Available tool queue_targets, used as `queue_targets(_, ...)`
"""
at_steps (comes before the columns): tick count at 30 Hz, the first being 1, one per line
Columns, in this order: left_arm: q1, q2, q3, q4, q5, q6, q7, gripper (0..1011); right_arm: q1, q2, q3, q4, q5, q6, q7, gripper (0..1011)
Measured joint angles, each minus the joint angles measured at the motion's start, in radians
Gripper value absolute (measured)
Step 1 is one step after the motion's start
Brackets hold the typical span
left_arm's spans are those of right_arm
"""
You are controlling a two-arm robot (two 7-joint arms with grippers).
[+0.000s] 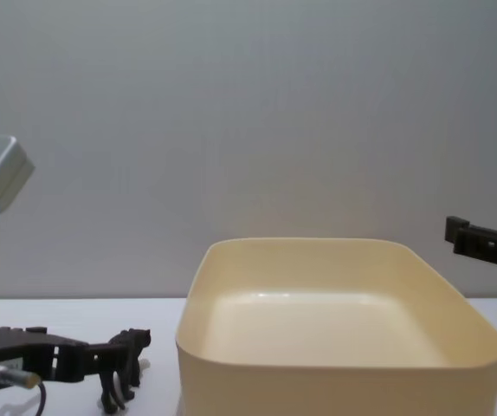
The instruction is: Pick up the toy alternately with two hands and place it into the central storage box.
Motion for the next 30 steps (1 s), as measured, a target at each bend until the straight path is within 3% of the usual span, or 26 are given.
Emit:
queue_targets(23, -0.099, -0.065, 0.0, 0.148, 0.053, 0.015, -0.119, 1001, 0.0, 0.0, 0.0, 0.0, 0.0, 0.0, 0.0, 1001)
queue_targets(30, -0.115, -0.076, 0.001, 0.172, 0.06, 0.012, -0.139, 862, 0.0, 0.0, 0.0, 0.0, 0.0, 0.0, 0.0, 1001)
